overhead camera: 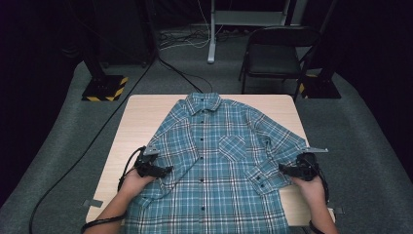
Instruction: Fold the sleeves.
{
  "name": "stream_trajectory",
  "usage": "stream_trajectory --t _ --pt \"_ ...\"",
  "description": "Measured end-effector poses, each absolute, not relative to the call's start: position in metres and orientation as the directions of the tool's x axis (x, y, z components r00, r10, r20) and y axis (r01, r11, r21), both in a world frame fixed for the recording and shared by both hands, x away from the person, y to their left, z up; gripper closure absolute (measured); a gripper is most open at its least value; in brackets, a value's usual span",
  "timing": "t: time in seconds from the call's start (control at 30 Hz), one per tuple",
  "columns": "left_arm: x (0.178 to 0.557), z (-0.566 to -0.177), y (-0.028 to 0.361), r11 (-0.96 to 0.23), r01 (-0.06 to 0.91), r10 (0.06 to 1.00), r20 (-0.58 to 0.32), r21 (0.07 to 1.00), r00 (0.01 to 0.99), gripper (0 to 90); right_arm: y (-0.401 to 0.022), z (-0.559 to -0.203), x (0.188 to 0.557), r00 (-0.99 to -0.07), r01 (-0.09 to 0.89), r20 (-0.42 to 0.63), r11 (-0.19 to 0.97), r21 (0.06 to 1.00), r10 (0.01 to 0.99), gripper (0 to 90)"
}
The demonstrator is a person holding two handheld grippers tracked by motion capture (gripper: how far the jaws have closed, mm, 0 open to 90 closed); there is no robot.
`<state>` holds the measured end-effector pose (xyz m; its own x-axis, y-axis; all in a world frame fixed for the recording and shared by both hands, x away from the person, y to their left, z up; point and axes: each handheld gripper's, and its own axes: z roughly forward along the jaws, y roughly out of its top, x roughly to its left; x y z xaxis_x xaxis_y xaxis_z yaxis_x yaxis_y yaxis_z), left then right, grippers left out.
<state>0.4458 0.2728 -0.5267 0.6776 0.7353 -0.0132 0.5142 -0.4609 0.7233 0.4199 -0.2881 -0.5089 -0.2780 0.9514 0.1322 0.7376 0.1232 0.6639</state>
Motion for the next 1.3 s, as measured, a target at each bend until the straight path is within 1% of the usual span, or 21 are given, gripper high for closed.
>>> stream_trajectory --t 0.13,0.23,0.27,0.4,0.53,0.6,0.67,0.73,0.8,0.93,1.07,1.13,1.23,1.3 --pt "0.446 -0.527 0.273 -0.461 0.514 0.735 -0.014 0.723 0.678 7.7 -0.287 -0.513 0.418 -0.309 0.721 0.076 0.181 0.668 0.948 16.2" --pt "0.446 -0.527 0.273 -0.461 0.514 0.735 -0.013 0.723 0.677 7.7 -0.284 -0.509 0.418 -0.316 0.724 0.049 0.208 0.657 0.947 17.3" --pt "0.446 -0.527 0.273 -0.461 0.514 0.735 -0.013 0.724 0.678 7.7 -0.284 -0.507 0.416 -0.324 0.712 0.036 0.218 0.668 0.945 17.2" --pt "0.446 -0.527 0.273 -0.461 0.514 0.735 -0.012 0.723 0.678 7.6 -0.289 -0.496 0.412 -0.311 0.675 0.018 0.207 0.708 0.95 17.1" --pt "0.446 -0.527 0.273 -0.461 0.514 0.736 -0.013 0.723 0.677 7.6 -0.295 -0.498 0.411 -0.288 0.683 -0.002 0.207 0.7 0.958 17.4" --pt "0.446 -0.527 0.273 -0.461 0.514 0.736 -0.013 0.723 0.677 7.6 -0.299 -0.504 0.411 -0.273 0.705 0.003 0.198 0.681 0.962 18.3" --pt "0.446 -0.527 0.273 -0.461 0.514 0.736 -0.013 0.723 0.677 7.6 -0.303 -0.51 0.412 -0.256 0.734 0.034 0.172 0.658 0.966 18.3" --pt "0.446 -0.527 0.273 -0.461 0.514 0.736 -0.013 0.723 0.677 7.6 -0.308 -0.513 0.41 -0.264 0.719 0.046 0.165 0.675 0.963 20.3" --pt "0.446 -0.527 0.273 -0.461 0.514 0.735 -0.013 0.723 0.678 7.6 -0.31 -0.511 0.409 -0.269 0.726 0.057 0.163 0.668 0.961 21.5" --pt "0.446 -0.527 0.273 -0.462 0.514 0.735 -0.012 0.723 0.678 7.6 -0.31 -0.505 0.408 -0.27 0.751 0.04 0.184 0.634 0.962 28.7" --pt "0.446 -0.527 0.272 -0.461 0.513 0.736 -0.011 0.724 0.676 7.6 -0.313 -0.496 0.406 -0.224 0.689 0.051 0.121 0.715 0.973 27.4" --pt "0.445 -0.527 0.272 -0.461 0.513 0.737 -0.01 0.724 0.676 7.6 -0.314 -0.494 0.408 -0.21 0.666 0.043 0.111 0.738 0.977 28.0" --pt "0.445 -0.527 0.272 -0.461 0.514 0.738 -0.009 0.724 0.675 7.6 -0.314 -0.495 0.412 -0.207 0.648 -0.004 0.14 0.748 0.978 38.8" --pt "0.445 -0.527 0.272 -0.461 0.514 0.739 -0.009 0.723 0.674 7.6 -0.315 -0.498 0.413 -0.195 0.654 -0.014 0.14 0.744 0.981 44.4"
